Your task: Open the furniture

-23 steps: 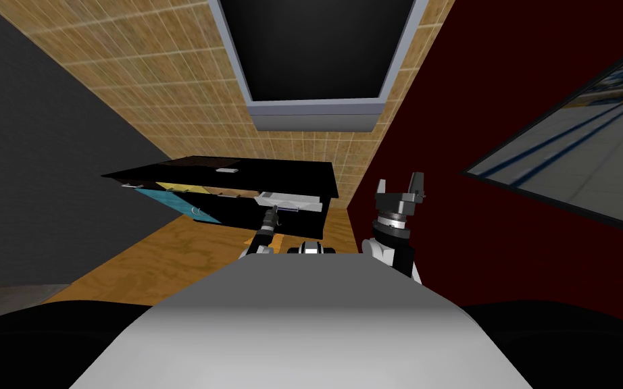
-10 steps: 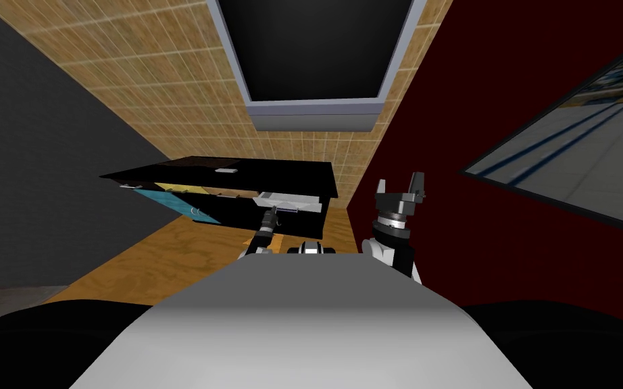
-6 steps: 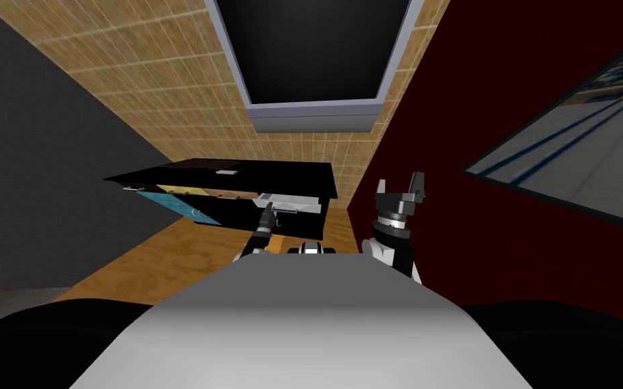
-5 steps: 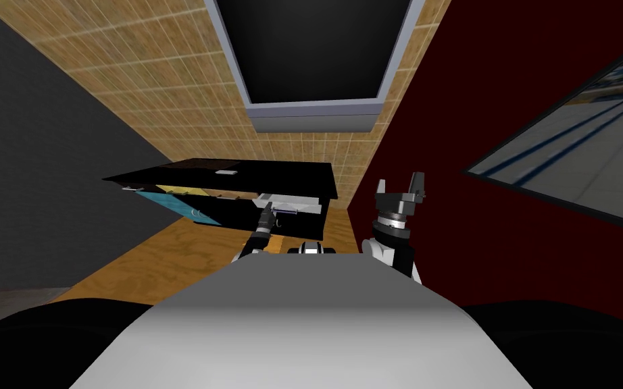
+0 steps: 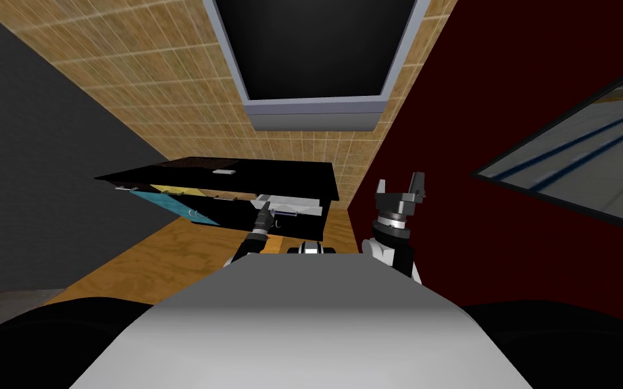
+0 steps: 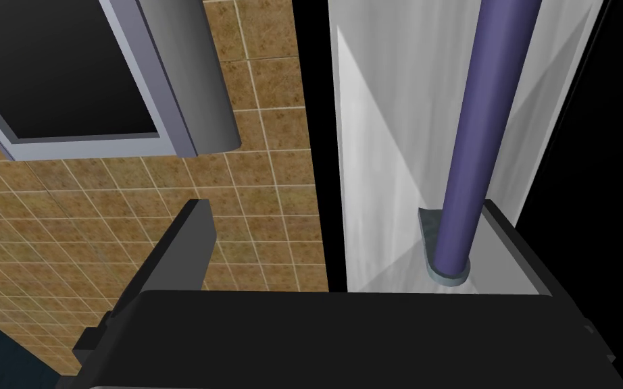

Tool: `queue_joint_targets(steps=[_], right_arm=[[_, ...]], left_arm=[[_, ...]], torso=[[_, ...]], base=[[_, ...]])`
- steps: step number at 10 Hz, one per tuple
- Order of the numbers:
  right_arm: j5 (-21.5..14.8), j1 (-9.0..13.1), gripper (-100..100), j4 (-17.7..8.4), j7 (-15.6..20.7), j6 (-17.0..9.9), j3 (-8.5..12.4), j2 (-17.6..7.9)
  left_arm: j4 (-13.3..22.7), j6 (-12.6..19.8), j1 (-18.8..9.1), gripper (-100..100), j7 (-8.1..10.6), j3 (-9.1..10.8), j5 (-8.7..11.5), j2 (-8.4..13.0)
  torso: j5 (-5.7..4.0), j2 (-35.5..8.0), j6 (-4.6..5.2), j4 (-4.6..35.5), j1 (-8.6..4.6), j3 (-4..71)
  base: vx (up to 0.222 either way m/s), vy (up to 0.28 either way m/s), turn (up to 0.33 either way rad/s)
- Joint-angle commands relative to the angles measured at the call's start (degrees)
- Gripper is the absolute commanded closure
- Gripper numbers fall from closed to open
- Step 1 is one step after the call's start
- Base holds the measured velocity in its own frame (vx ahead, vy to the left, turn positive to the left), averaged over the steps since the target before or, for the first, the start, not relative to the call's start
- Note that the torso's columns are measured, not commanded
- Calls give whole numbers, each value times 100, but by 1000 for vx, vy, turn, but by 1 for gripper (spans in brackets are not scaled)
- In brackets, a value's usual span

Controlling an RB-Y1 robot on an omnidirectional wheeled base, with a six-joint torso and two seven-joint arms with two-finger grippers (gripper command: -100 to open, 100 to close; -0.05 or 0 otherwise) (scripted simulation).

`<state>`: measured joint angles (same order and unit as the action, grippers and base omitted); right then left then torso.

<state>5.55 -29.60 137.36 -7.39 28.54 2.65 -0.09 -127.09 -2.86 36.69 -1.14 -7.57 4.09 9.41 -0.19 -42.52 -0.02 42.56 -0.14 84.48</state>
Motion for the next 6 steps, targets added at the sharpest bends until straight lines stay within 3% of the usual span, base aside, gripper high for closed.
queue_joint_targets(steps=[1,6], right_arm=[[0,0,0,0,0,0,0,0],[0,1,0,0,0,0,0,0]], left_arm=[[-13,26,10,0,1,-3,1,2],[15,46,23,0,2,0,2,3]], torso=[[7,-3,1,-8,2,-6],[16,21,3,-25,10,7]], base=[[6,1,1],[0,0,0]])
